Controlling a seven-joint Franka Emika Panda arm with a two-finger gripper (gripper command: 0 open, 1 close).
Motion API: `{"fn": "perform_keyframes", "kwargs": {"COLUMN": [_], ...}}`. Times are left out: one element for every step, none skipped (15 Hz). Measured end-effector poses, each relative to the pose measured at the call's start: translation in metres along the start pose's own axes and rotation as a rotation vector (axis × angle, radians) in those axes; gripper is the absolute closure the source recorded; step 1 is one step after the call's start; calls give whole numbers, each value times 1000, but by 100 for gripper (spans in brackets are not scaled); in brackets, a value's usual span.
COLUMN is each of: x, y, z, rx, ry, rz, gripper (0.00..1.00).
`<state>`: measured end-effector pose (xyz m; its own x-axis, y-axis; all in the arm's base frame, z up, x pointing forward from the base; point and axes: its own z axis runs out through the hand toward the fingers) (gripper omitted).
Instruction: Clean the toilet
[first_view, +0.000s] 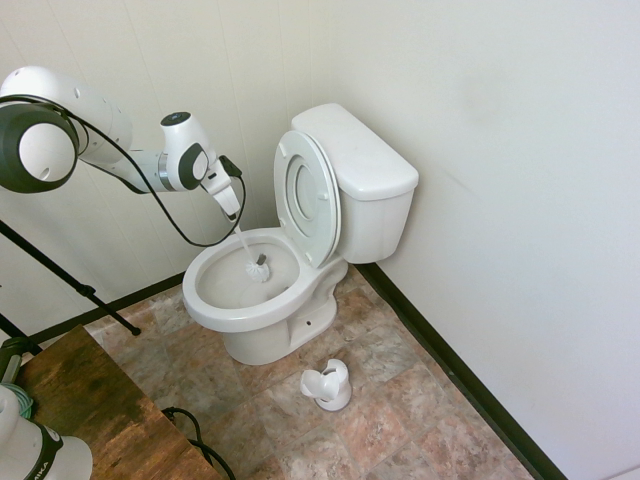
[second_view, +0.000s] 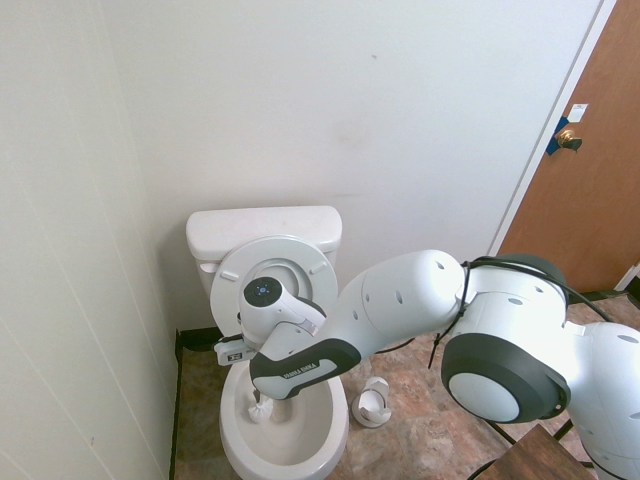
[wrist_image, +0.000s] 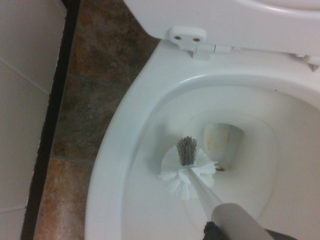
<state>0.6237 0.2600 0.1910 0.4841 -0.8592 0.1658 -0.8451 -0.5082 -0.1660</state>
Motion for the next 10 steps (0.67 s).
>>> {"fn": "perform_keyframes", "kwargs": {"x": [-4,-8,-11,-13,-15,-17,-18,-18,-17,-14], "y": [2,6,10,15,21,29,37,47,56,65], "z": [1,1,2,3,3,3,2,1,0,-1], "rx": [-5,-9,-13,-20,-28,-35,-40,-46,-50,-55], "ry": [-4,-8,-12,-17,-22,-28,-34,-42,-49,-53], "rz": [-5,-9,-12,-14,-16,-19,-21,-24,-27,-27], "gripper": [100,100,100,100,100,100,100,100,100,100]}}
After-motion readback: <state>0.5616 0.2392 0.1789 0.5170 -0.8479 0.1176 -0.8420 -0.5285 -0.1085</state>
